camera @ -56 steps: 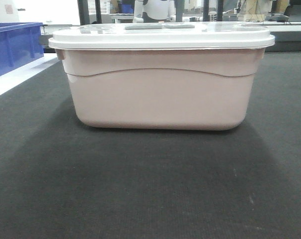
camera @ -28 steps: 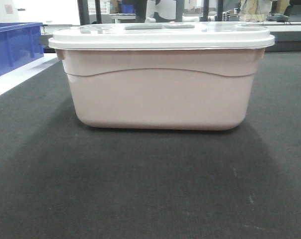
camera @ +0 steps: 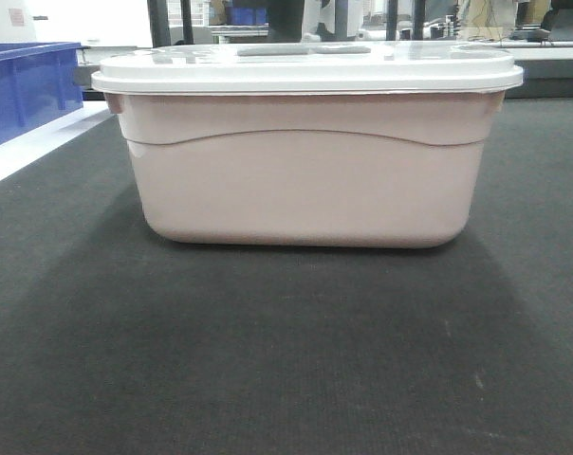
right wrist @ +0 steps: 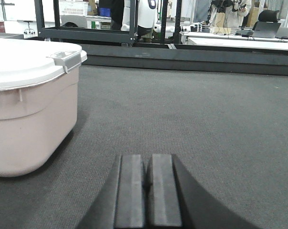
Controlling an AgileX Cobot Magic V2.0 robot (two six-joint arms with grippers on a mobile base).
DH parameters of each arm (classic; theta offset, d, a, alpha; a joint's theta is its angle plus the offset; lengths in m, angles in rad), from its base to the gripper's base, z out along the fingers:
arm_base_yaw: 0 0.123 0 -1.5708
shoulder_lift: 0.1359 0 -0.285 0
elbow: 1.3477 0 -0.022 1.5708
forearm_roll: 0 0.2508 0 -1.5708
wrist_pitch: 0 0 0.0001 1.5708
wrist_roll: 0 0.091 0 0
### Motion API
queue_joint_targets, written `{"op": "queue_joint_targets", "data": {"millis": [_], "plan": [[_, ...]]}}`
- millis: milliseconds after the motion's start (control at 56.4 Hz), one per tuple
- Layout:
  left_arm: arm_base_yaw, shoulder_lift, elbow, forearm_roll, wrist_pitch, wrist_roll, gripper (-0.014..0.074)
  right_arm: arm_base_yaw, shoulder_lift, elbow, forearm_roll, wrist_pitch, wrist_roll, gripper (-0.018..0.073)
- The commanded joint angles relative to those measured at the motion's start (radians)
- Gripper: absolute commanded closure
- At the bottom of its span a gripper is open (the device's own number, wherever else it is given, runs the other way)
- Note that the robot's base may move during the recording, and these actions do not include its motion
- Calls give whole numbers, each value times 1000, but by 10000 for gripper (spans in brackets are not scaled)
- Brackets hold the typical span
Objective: Grab white bin and place on right shelf
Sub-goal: 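Move both grippers toward the lid handles at the bin's ends, then close both grippers on the white lid rims at each end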
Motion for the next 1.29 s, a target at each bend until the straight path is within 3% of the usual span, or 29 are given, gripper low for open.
{"op": "queue_joint_targets", "data": {"millis": [0, 160, 248, 390, 532, 638, 780, 922, 1063, 1276], "plan": [[2, -12, 5, -8, -137, 1, 722, 0, -20, -25, 0, -96, -9, 502], [2, -10, -11, -8, -172, 1, 722, 0, -20, -32, 0, -164, -8, 502], [2, 0, -81, -4, -129, 1, 722, 0, -20, -88, 0, -181, -7, 502], [0, 90, -325, 75, 78, 1, 722, 0, 7, -272, 0, -94, -7, 502], [-16, 273, -599, 53, 295, 1, 720, 0, 125, -497, 0, 35, -7, 502], [-21, 428, -769, 5, 436, 1, 706, 0, 243, -607, 0, 58, -7, 502], [-21, 607, -892, -53, 501, 1, 570, 0, 416, -697, 0, 58, -6, 433], [-22, 747, -941, -103, 501, 1, 290, 0, 581, -711, 0, 55, -6, 179], [-22, 836, -967, -199, 508, 1, 108, 0, 690, -720, 0, 78, -6, -90], [-22, 968, -1112, -258, 687, 1, 60, 0, 795, -891, 71, 294, -6, -66]]}}
